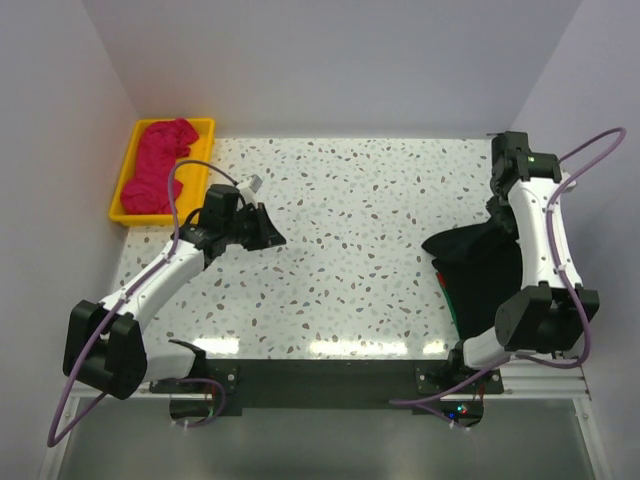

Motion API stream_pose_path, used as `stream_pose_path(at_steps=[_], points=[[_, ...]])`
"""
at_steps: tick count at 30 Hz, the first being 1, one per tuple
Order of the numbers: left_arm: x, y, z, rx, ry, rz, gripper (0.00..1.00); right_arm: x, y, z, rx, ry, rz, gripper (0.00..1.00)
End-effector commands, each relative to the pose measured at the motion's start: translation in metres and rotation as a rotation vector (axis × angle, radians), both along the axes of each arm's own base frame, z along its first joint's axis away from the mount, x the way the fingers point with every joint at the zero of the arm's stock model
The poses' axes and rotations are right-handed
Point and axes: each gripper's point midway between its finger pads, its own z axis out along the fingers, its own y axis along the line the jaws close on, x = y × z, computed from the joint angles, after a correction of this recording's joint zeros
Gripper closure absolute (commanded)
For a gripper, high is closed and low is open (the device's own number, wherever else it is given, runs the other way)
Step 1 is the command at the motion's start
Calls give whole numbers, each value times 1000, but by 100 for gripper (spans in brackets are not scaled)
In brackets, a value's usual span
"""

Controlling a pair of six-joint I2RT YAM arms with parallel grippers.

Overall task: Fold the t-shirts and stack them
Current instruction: Neatly place the folded tshirt to the corner

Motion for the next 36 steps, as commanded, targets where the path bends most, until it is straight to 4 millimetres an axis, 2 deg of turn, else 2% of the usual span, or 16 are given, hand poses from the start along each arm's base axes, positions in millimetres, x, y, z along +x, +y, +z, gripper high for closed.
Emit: stream_pose_path(at_steps=[1,9,17,20,26,29,30,31,33,36], points=[[11,-4,20,-24,-73,-21,86,-40,-3,23,-29,73,16,100],[11,-4,17,-20,-67,-20,86,-45,-4,52,-47,-1,41,100],[11,-3,15,-17,-65,-22,87,-63,-4,75,-68,-57,41,100],[10,-3,14,-14,-64,-24,87,-72,-4,75,-70,-53,39,100],[7,-5,11,-21,-61,-38,87,-108,0,56,-65,-20,25,100],[5,-8,10,-37,-57,-58,87,-133,-1,45,-84,3,21,59],[3,-8,8,-41,-52,-62,86,-141,-1,38,-80,22,26,27],[2,-11,8,-51,-52,-73,86,-148,2,38,-75,3,38,12],[-1,-12,5,-58,-41,-82,86,-154,4,34,-67,4,54,2],[-3,-16,8,-70,-44,-100,86,-161,8,36,-58,-22,83,1]])
